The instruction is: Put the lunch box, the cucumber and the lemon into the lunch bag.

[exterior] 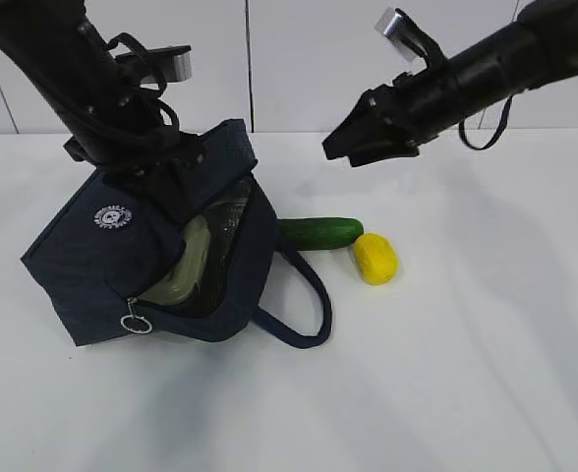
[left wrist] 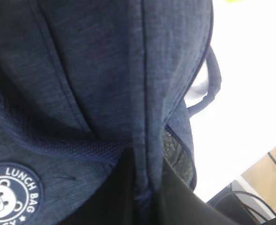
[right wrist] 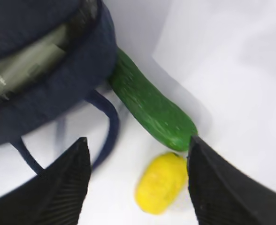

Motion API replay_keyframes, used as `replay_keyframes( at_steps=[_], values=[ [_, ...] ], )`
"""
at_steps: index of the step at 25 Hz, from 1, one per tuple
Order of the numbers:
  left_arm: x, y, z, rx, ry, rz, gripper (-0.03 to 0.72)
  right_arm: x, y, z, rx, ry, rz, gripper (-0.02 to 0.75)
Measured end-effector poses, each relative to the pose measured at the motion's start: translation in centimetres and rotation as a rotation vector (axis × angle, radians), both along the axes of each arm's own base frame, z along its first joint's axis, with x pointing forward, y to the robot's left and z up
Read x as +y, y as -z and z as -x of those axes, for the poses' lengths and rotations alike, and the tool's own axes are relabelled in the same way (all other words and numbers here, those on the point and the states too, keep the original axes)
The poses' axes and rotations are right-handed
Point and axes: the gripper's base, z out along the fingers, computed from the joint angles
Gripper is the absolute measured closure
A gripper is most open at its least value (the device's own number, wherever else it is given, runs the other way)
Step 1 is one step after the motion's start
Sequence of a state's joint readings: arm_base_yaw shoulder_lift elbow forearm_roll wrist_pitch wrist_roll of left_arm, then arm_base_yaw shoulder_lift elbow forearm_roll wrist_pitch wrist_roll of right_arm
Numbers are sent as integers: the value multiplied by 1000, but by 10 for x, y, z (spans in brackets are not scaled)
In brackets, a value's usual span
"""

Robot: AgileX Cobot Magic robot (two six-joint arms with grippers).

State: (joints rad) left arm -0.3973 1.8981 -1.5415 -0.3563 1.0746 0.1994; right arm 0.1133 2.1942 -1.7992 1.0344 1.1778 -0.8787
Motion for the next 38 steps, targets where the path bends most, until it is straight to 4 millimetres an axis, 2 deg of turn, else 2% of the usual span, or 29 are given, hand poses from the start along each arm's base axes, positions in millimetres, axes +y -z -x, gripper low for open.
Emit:
replay_keyframes(
  at_steps=[2,5,8,11,14,18,21,25,33,38],
  values=[
    [1,0,0,1,5,-12,666,-8,-12,-3,-71,-47,150,246],
    [3,1,1,11,15,-32,666,-12,-28,-7,-136,-55,246,246],
    [4,2,3,26,23,-43,666,-9,-28,-6,-170,-96,338,246],
    [4,2,4,32,26,-48,666,0,-20,-3,-219,-193,446,246],
    [4,2,4,35,28,-51,666,19,-4,-3,-264,-278,505,246],
    [5,2,4,41,32,-58,666,38,15,-4,-303,-351,544,246],
    [5,2,5,43,34,-63,666,45,25,-3,-303,-382,548,246],
    [5,2,5,49,36,-65,666,44,38,-7,-300,-395,577,246],
    [5,2,6,54,37,-63,666,43,41,-14,-392,-409,606,246],
    [5,2,6,56,37,-63,666,44,70,-18,-379,-454,615,246]
  ],
)
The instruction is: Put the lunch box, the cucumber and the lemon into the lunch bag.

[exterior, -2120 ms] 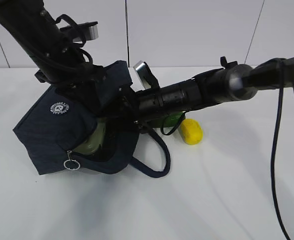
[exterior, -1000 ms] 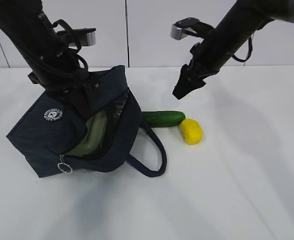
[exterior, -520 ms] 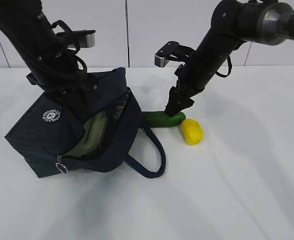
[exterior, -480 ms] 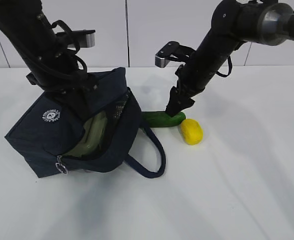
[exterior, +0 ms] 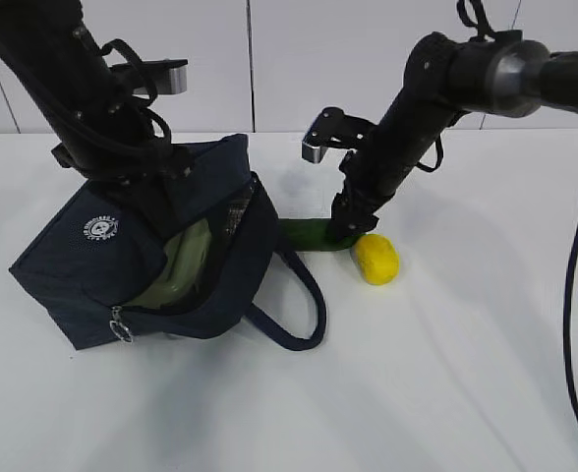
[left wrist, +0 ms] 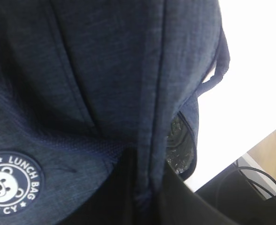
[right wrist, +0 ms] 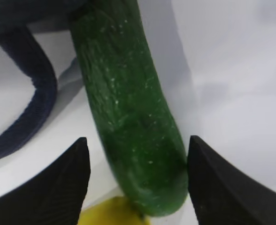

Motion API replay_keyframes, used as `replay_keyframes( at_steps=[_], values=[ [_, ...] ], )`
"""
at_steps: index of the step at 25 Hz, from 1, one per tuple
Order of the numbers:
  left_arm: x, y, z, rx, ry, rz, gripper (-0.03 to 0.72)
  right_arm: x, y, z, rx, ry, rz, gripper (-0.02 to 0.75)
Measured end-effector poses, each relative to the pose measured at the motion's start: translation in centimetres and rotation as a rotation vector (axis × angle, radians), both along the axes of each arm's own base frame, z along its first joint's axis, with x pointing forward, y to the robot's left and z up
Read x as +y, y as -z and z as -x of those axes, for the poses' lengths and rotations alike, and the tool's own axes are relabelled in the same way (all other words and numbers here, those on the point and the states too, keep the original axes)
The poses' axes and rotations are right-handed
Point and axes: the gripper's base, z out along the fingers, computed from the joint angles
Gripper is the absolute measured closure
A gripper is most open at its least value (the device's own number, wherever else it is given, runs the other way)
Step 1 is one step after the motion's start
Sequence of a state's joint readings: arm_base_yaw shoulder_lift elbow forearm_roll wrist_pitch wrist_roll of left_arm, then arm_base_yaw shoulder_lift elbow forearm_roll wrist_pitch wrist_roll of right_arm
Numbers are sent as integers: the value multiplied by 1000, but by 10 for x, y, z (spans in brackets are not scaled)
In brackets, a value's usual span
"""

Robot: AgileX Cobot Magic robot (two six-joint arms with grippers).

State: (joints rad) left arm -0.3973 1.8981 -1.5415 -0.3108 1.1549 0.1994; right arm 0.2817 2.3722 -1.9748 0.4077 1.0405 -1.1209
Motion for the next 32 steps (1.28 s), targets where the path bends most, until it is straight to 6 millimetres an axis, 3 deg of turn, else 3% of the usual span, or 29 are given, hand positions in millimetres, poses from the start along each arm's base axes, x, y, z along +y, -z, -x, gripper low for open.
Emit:
replay_keyframes(
  at_steps=[11,17,21,26,32],
  values=[
    [0,0,1,15,5,-4,666,3,33,-4,15,-33,-15,246],
    [0,0,2,20,8,-6,666,6,32,-2,41,-51,-15,397],
    [1,0,2,22,9,-7,666,9,13,-6,37,-62,-20,435],
    [1,0,3,26,10,-8,666,4,-30,-19,-18,19,43,440],
    [1,0,2,22,9,-7,666,-17,-73,-35,-74,315,20,444]
  ],
)
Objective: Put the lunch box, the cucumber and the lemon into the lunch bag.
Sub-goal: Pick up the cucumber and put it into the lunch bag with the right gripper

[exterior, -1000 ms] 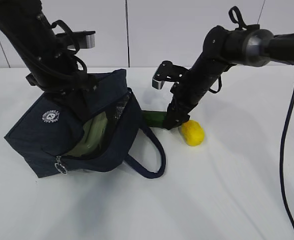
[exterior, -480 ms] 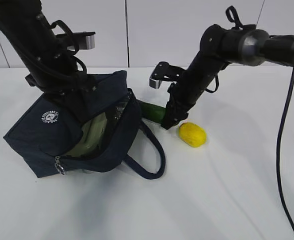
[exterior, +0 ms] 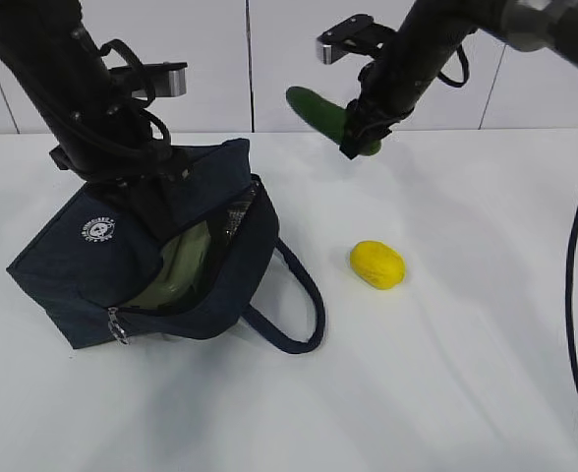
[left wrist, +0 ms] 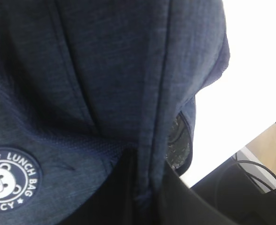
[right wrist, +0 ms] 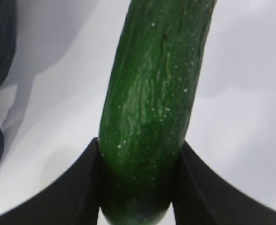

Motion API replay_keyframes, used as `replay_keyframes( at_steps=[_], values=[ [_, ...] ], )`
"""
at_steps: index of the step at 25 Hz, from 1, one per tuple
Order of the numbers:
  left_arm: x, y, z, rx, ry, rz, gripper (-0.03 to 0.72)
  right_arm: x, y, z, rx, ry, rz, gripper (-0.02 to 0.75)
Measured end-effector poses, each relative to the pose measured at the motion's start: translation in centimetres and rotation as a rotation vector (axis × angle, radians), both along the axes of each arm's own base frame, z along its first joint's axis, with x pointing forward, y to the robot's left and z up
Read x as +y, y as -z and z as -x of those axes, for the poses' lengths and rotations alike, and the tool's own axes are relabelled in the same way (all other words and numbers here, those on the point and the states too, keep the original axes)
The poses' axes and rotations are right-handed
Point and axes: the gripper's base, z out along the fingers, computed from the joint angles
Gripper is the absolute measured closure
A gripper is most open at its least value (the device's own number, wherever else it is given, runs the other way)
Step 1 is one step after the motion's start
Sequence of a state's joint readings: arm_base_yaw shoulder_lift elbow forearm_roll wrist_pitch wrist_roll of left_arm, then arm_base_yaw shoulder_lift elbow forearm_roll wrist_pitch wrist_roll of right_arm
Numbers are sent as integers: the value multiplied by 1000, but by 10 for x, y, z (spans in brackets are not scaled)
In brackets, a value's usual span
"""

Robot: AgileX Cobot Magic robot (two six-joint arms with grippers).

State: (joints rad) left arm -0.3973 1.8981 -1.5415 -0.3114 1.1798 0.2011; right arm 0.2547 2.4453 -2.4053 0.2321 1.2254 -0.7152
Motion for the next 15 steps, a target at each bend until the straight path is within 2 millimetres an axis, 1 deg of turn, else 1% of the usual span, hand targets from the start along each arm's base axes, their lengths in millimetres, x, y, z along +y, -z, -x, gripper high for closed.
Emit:
replay_keyframes(
  at_steps=[2,4,7,9,13,15],
  values=[
    [0,0,-1,-7,-5,4,666,-8,-7,-2,14,79,-51,444],
    [-1,0,-3,-27,-15,11,666,-14,-12,-2,47,144,-140,444],
    [-2,-1,-7,-68,-39,28,666,-16,-22,-2,97,186,-306,446],
    [-3,-2,-10,-93,-55,40,666,-13,-24,0,132,188,-384,446],
    [-1,-2,-13,-112,-79,48,666,-9,-23,13,209,189,-439,447],
    [2,-2,-15,-114,-92,52,666,-10,-24,24,242,174,-447,447]
  ],
)
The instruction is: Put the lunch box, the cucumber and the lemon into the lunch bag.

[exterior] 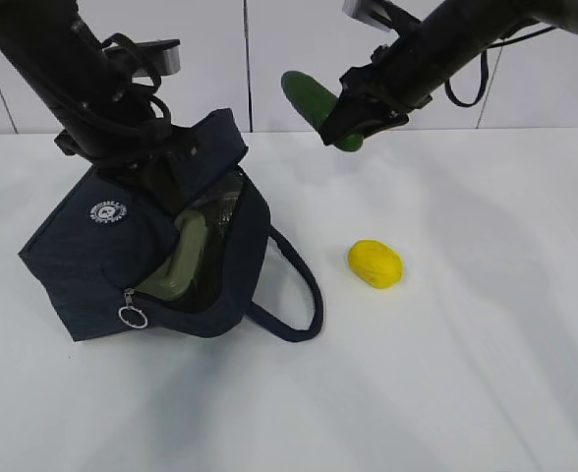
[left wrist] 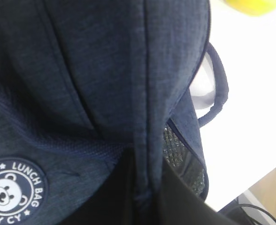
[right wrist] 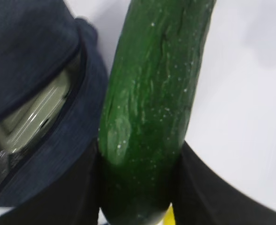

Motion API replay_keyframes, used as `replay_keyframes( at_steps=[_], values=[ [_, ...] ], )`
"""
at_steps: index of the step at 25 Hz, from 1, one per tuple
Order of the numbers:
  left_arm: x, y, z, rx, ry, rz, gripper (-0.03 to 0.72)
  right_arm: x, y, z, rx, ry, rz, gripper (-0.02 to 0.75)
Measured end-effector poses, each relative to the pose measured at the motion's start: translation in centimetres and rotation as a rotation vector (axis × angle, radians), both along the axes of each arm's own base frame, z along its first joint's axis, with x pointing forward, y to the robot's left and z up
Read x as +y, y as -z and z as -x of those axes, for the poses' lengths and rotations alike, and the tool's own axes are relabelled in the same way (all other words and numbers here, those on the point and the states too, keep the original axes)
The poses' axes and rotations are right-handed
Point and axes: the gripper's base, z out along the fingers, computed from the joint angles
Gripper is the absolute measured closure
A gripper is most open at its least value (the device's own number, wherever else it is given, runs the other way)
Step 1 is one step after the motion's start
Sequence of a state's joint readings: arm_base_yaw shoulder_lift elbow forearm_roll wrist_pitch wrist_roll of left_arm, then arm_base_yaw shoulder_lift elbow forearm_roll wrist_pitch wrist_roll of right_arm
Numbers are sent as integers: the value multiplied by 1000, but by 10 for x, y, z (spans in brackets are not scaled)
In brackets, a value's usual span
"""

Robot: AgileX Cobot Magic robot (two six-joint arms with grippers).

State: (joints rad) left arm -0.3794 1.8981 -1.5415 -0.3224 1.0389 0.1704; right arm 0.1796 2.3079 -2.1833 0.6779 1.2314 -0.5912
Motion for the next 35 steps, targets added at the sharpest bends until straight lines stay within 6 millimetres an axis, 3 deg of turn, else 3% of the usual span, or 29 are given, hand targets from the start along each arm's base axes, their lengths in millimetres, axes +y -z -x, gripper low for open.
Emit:
replay_keyframes(
  at_steps=[5,10,17,23,35],
  values=[
    [6,-1,-4,-5,-32,20,666,-3,7,44,84,-85,-27,447],
    [5,-1,-5,-4,-37,33,666,3,17,91,148,-149,-238,447],
    [0,-3,-4,16,-65,106,666,23,52,126,247,-191,-299,447],
    [-4,-5,-5,31,-87,177,666,56,56,129,224,-154,-348,447],
    [-7,-6,-2,60,-67,209,667,75,96,97,200,31,-469,447]
  ],
)
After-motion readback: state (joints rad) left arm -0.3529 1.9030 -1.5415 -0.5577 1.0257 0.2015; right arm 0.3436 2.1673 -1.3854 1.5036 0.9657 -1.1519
